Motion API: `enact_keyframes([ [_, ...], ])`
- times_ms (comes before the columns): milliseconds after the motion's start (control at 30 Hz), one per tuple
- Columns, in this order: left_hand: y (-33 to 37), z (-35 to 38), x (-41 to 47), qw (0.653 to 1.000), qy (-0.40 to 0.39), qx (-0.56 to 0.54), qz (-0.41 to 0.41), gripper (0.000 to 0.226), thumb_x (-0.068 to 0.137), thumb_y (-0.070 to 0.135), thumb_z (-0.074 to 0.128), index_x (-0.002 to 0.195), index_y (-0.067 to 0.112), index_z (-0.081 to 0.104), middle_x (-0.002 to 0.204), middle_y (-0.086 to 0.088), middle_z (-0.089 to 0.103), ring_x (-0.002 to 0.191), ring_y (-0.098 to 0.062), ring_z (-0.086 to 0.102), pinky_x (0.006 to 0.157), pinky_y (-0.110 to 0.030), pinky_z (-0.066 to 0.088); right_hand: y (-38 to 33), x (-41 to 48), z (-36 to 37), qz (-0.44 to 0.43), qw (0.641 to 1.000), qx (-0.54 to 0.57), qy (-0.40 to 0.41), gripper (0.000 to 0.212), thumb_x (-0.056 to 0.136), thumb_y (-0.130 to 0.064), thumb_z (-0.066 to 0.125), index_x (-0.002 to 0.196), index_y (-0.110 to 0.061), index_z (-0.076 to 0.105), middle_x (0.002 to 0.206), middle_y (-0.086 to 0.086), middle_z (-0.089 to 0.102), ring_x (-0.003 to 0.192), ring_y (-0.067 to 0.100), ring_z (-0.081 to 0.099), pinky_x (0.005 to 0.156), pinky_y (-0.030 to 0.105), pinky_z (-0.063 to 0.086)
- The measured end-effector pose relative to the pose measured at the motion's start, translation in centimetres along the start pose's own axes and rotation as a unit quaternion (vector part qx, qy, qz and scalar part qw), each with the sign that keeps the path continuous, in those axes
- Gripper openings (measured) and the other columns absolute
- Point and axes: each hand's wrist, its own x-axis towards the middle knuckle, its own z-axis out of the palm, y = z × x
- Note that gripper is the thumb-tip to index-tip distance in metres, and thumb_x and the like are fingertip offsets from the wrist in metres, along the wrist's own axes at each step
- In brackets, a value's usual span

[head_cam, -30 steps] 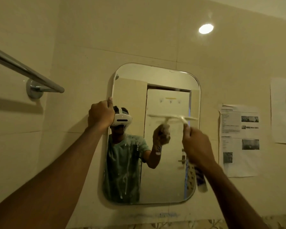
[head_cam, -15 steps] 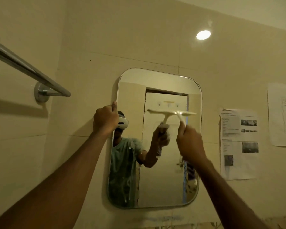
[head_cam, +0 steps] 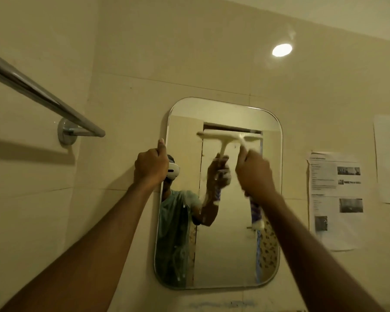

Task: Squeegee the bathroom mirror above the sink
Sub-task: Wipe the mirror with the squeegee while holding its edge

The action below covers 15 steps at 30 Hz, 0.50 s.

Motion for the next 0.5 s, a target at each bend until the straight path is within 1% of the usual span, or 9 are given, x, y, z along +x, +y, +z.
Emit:
enact_keyframes([
  [67,0.0,-0.2,0.0,1.000,-0.009,-0.009,0.006,0.068,0.103,0.043,0.017,0.094,-0.002,0.067,0.097,-0.023,0.066,0.092,-0.034,0.060,0.073,-0.030,0.035,1.5,-4.6,1.7,0.021,1.000,0.002,-0.019,0.039,0.102,-0.041,0.028,0.085,-0.016,0.052,0.064,0.001,0.057,0.047,0.011,0.054,0.043,0.032,0.053],
  [100,0.0,-0.3,0.0,1.000,-0.013,-0.015,0.004,0.068,0.103,0.042,0.016,0.094,-0.002,0.067,0.101,-0.024,0.066,0.096,-0.035,0.060,0.074,-0.030,0.035,1.8,-6.3,2.0,0.028,0.999,-0.013,-0.023,0.039,0.102,-0.042,0.028,0.084,-0.017,0.051,0.064,0.000,0.057,0.047,0.012,0.055,0.043,0.032,0.053],
  [167,-0.2,-0.5,-0.1,0.999,-0.019,-0.029,-0.001,0.068,0.103,0.043,0.016,0.093,-0.001,0.067,0.101,-0.024,0.066,0.098,-0.036,0.061,0.075,-0.031,0.037,1.6,-7.7,1.9,0.030,0.998,-0.033,-0.033,0.040,0.102,-0.042,0.027,0.083,-0.017,0.051,0.063,0.000,0.056,0.046,0.012,0.055,0.042,0.028,0.050],
  [200,-0.1,-0.6,-0.2,0.999,-0.021,-0.039,-0.003,0.067,0.103,0.043,0.016,0.092,-0.001,0.066,0.101,-0.024,0.066,0.097,-0.036,0.061,0.075,-0.032,0.038,1.0,-7.5,1.5,0.030,0.999,-0.022,-0.038,0.040,0.102,-0.041,0.027,0.083,-0.016,0.052,0.063,0.000,0.056,0.045,0.011,0.054,0.042,0.026,0.050],
  [300,-0.2,-0.6,-0.2,0.998,-0.021,-0.060,-0.017,0.062,0.103,0.042,0.016,0.093,0.003,0.063,0.098,-0.022,0.064,0.096,-0.037,0.060,0.076,-0.032,0.040,-1.6,-3.5,-0.1,0.003,1.000,0.028,-0.012,0.041,0.103,-0.037,0.029,0.081,-0.012,0.054,0.059,0.000,0.054,0.040,0.010,0.050,0.035,0.019,0.044],
  [367,-0.6,-0.5,-0.1,0.994,-0.013,-0.097,-0.050,0.065,0.102,0.047,0.014,0.082,0.005,0.060,0.094,-0.020,0.066,0.091,-0.035,0.063,0.078,-0.035,0.048,-4.0,0.6,-0.9,-0.021,0.999,0.035,0.014,0.044,0.104,-0.036,0.029,0.076,-0.011,0.053,0.057,0.001,0.053,0.038,0.010,0.049,0.029,0.014,0.038],
  [400,-0.9,-0.5,-0.1,0.990,-0.012,-0.121,-0.067,0.069,0.100,0.050,0.013,0.081,0.003,0.060,0.093,-0.020,0.068,0.088,-0.034,0.064,0.082,-0.038,0.052,-5.0,2.3,-1.1,-0.029,0.999,0.036,0.019,0.045,0.104,-0.035,0.029,0.076,-0.011,0.053,0.058,0.001,0.053,0.038,0.011,0.049,0.028,0.013,0.037],
  [433,-1.3,-0.4,-0.1,0.987,-0.015,-0.141,-0.076,0.074,0.099,0.053,0.012,0.084,0.002,0.063,0.092,-0.021,0.069,0.087,-0.035,0.066,0.085,-0.044,0.054,-5.9,3.5,-1.1,-0.035,0.999,0.034,0.022,0.044,0.104,-0.035,0.028,0.077,-0.011,0.054,0.058,0.002,0.054,0.040,0.012,0.050,0.028,0.014,0.039],
  [500,-1.7,-0.5,-0.2,0.980,-0.022,-0.177,-0.093,0.075,0.098,0.054,0.011,0.089,0.003,0.066,0.088,-0.021,0.070,0.084,-0.036,0.067,0.087,-0.050,0.054,-6.2,4.2,-0.4,-0.038,0.999,0.025,0.015,0.042,0.104,-0.034,0.028,0.079,-0.012,0.053,0.060,0.002,0.055,0.042,0.012,0.053,0.034,0.019,0.045],
])
